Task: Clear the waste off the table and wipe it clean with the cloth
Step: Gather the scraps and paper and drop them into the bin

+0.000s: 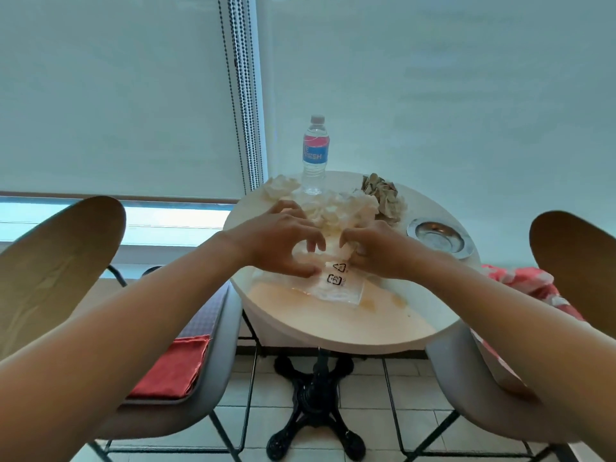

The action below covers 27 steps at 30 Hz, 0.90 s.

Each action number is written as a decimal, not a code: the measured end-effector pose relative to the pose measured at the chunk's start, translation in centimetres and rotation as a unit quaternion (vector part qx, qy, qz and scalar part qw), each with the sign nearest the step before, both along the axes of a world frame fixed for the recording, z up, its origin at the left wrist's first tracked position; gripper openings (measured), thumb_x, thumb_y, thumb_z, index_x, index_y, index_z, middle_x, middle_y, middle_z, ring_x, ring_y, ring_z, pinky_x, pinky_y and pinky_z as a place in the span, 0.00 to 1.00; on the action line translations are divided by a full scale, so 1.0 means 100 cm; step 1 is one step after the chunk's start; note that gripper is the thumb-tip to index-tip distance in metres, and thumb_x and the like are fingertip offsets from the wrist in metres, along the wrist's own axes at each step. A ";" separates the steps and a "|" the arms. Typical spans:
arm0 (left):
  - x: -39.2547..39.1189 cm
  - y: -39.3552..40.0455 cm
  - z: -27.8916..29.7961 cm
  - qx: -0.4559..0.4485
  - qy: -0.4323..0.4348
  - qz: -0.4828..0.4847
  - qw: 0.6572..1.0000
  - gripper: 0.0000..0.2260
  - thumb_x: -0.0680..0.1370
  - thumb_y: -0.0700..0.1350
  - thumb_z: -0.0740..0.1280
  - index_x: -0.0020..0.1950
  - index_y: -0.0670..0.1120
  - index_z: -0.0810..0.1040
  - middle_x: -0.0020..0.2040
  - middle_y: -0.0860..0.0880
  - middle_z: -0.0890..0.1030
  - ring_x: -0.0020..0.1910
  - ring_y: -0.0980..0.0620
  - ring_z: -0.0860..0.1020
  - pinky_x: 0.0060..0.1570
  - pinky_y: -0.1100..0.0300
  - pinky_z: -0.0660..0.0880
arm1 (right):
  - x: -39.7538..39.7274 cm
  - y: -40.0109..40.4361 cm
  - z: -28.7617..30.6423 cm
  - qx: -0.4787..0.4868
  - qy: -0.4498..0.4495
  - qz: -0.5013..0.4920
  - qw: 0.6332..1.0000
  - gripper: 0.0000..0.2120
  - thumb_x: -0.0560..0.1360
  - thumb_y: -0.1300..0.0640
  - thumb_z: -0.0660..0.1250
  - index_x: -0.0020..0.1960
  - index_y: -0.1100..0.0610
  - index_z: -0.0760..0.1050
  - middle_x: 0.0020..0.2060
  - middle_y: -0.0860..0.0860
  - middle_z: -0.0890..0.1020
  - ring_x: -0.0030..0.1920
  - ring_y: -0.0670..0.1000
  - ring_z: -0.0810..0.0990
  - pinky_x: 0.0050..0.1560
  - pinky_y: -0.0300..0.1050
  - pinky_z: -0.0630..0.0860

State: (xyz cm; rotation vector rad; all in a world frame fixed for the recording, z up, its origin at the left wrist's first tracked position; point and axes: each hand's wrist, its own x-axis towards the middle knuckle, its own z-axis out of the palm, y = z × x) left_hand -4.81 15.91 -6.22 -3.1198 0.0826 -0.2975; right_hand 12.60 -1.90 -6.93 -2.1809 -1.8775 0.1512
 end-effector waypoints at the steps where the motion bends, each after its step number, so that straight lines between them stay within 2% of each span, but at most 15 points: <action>1: 0.000 0.000 0.000 0.001 0.001 0.001 1.000 0.18 0.73 0.67 0.64 0.56 0.59 0.79 0.46 0.65 0.79 0.56 0.60 0.76 0.72 0.51 0.57 | 0.001 0.001 0.001 0.010 0.007 0.005 1.000 0.11 0.73 0.60 0.70 0.56 0.55 0.79 0.45 0.53 0.77 0.42 0.54 0.77 0.45 0.49 0.77; 3: 0.001 0.000 0.000 0.000 -0.009 0.002 1.000 0.13 0.74 0.62 0.65 0.53 0.58 0.81 0.42 0.63 0.79 0.52 0.59 0.77 0.71 0.50 0.59 | 0.004 0.002 0.005 0.038 0.024 0.019 0.999 0.11 0.72 0.61 0.70 0.55 0.56 0.80 0.42 0.52 0.79 0.39 0.53 0.76 0.42 0.45 0.75; 5: 0.000 -0.001 0.001 0.001 -0.024 0.006 1.000 0.09 0.75 0.58 0.65 0.50 0.57 0.81 0.40 0.61 0.80 0.49 0.58 0.77 0.70 0.48 0.61 | 0.008 0.003 0.007 0.051 0.027 0.047 0.997 0.11 0.73 0.58 0.71 0.55 0.56 0.81 0.41 0.50 0.80 0.40 0.51 0.77 0.44 0.44 0.74; 8: 0.000 -0.003 0.005 0.007 -0.030 0.026 0.999 0.08 0.76 0.56 0.65 0.49 0.57 0.81 0.43 0.60 0.82 0.51 0.56 0.78 0.70 0.49 0.61 | 0.010 0.002 0.009 -0.004 0.016 0.071 0.997 0.19 0.75 0.45 0.72 0.63 0.51 0.78 0.51 0.50 0.80 0.49 0.51 0.79 0.52 0.47 0.76; 10: -0.001 -0.004 0.008 0.012 -0.036 0.032 0.999 0.09 0.76 0.57 0.65 0.52 0.58 0.81 0.45 0.60 0.82 0.53 0.55 0.78 0.70 0.49 0.61 | 0.009 0.000 0.009 -0.048 0.001 0.074 0.996 0.24 0.75 0.39 0.69 0.68 0.46 0.72 0.60 0.49 0.76 0.55 0.50 0.77 0.57 0.48 0.75; 12: -0.004 -0.006 0.010 0.019 -0.035 0.042 0.998 0.14 0.76 0.62 0.64 0.59 0.60 0.78 0.50 0.61 0.80 0.58 0.56 0.76 0.71 0.49 0.61 | 0.007 -0.001 0.009 -0.066 0.001 0.078 0.995 0.25 0.76 0.43 0.70 0.71 0.44 0.70 0.63 0.48 0.72 0.56 0.48 0.75 0.57 0.44 0.72; 15: -0.010 -0.007 0.013 0.030 -0.060 0.078 0.995 0.20 0.77 0.66 0.61 0.64 0.60 0.75 0.60 0.57 0.77 0.64 0.54 0.71 0.70 0.50 0.62 | 0.007 0.002 0.009 -0.065 0.010 0.085 0.994 0.19 0.77 0.53 0.69 0.67 0.46 0.74 0.59 0.48 0.74 0.50 0.47 0.75 0.49 0.41 0.70; 17: -0.012 -0.006 0.015 0.026 -0.082 0.108 0.990 0.18 0.78 0.63 0.61 0.65 0.59 0.75 0.64 0.55 0.76 0.67 0.51 0.71 0.70 0.49 0.63 | 0.005 0.003 0.012 -0.060 0.016 0.090 0.994 0.15 0.77 0.57 0.68 0.62 0.48 0.78 0.55 0.48 0.76 0.47 0.48 0.76 0.45 0.40 0.70; 20: -0.013 0.001 0.015 0.019 -0.098 0.159 0.982 0.18 0.79 0.57 0.63 0.67 0.56 0.73 0.67 0.53 0.74 0.68 0.48 0.72 0.69 0.47 0.65 | 0.004 0.005 0.015 -0.007 0.027 0.095 0.995 0.13 0.74 0.59 0.68 0.57 0.52 0.81 0.49 0.49 0.79 0.45 0.50 0.77 0.45 0.43 0.73; 22: -0.014 0.007 0.014 0.011 -0.090 0.194 0.977 0.19 0.79 0.55 0.63 0.69 0.55 0.72 0.70 0.52 0.71 0.69 0.46 0.71 0.69 0.46 0.66 | 0.004 0.006 0.019 0.034 0.036 0.090 0.995 0.12 0.73 0.61 0.68 0.56 0.53 0.82 0.45 0.51 0.79 0.43 0.50 0.77 0.44 0.41 0.71; 24: -0.014 0.010 0.014 -0.002 -0.071 0.216 0.974 0.20 0.79 0.53 0.64 0.71 0.55 0.70 0.72 0.50 0.69 0.69 0.44 0.70 0.68 0.44 0.68 | 0.002 0.008 0.025 0.066 0.043 0.074 0.994 0.12 0.74 0.61 0.68 0.56 0.54 0.82 0.45 0.52 0.80 0.44 0.51 0.77 0.44 0.38 0.71; 27: -0.015 0.014 0.012 -0.028 -0.037 0.235 0.971 0.23 0.78 0.51 0.67 0.73 0.55 0.68 0.74 0.49 0.66 0.70 0.42 0.69 0.65 0.44 0.72 | -0.009 0.014 0.033 0.093 0.046 0.063 0.993 0.12 0.75 0.61 0.67 0.58 0.54 0.81 0.48 0.54 0.81 0.47 0.53 0.79 0.51 0.46 0.74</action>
